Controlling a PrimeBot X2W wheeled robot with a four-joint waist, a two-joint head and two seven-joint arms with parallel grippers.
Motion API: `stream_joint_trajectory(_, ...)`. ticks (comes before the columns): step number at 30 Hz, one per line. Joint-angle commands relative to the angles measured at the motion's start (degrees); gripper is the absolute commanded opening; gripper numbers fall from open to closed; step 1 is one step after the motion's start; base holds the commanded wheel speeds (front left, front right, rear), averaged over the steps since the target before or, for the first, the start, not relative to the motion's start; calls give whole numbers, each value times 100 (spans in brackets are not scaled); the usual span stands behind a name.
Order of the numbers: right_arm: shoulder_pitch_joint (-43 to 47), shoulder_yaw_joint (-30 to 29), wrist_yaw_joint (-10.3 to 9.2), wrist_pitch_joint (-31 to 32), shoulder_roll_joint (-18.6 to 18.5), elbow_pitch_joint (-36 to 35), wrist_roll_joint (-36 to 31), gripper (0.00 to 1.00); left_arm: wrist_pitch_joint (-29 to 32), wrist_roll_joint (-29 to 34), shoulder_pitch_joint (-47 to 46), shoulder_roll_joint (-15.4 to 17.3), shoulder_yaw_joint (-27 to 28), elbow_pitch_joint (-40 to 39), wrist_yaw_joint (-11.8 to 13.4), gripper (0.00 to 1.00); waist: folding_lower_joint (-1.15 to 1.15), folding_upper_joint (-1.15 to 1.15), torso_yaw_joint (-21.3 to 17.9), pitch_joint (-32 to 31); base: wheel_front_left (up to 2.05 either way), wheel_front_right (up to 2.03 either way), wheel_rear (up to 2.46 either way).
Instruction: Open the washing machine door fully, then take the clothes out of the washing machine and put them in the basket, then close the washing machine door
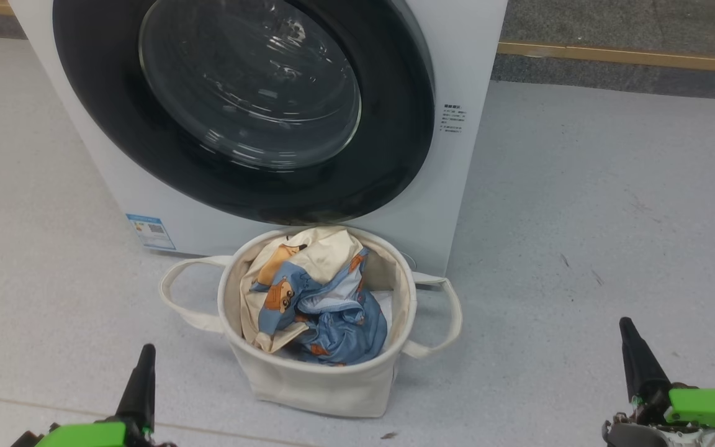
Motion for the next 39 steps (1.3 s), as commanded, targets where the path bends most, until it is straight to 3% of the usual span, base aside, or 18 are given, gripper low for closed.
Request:
stream_joint_trajectory(1,-289,107,1,47,-49,-212,16,0,45,-17,-252,42,193,-210,-41,0,0,0,0,0,0,0,0)
stream_joint_trajectory(39,-290,106,1,47,-48,-212,15,0,45,-17,-252,42,193,-210,-41,0,0,0,0,0,0,0,0)
